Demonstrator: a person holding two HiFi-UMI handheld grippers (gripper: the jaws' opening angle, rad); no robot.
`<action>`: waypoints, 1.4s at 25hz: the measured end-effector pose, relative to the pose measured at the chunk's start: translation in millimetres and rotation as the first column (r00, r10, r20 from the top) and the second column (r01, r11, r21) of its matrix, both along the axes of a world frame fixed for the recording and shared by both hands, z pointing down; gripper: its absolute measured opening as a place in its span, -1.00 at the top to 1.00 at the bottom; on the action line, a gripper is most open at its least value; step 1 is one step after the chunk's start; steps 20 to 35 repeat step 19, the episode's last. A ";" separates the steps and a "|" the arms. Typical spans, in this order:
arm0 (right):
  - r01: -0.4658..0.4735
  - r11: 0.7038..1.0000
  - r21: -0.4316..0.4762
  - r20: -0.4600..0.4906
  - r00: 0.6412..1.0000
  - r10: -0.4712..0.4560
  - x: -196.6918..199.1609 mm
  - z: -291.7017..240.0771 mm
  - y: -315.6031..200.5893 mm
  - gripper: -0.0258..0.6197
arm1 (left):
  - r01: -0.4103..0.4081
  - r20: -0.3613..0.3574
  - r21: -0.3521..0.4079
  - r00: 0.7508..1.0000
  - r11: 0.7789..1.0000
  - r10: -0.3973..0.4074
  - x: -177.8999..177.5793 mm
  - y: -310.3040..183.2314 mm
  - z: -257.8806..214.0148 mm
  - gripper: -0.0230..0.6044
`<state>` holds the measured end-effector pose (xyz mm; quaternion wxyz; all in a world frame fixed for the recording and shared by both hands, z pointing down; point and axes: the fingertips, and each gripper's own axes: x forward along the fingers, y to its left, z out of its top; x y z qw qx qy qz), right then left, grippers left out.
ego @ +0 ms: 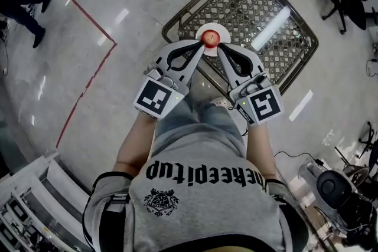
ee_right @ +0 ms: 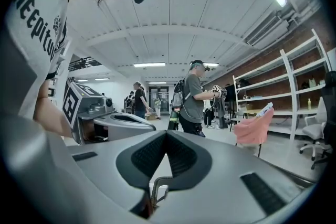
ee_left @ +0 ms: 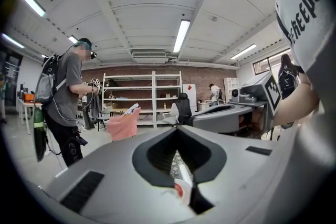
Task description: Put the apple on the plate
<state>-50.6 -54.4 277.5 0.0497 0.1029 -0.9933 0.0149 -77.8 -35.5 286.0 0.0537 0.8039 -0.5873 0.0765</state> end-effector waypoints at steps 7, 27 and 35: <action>0.018 1.000 0.011 0.012 1.000 -0.018 0.4 -3.2 0.8 0.89 | 0.010 0.012 0.011 1.000 1.000 -0.010 3.3 0.3 -1.8 0.89; 0.019 1.000 0.024 0.029 0.999 -0.020 1.6 -12.3 -0.7 0.89 | 0.014 0.019 0.024 1.000 1.000 -0.015 4.4 -0.9 -8.9 0.89; 0.019 1.000 0.024 0.029 0.999 -0.020 1.6 -12.3 -0.7 0.89 | 0.014 0.019 0.024 1.000 1.000 -0.015 4.4 -0.9 -8.9 0.89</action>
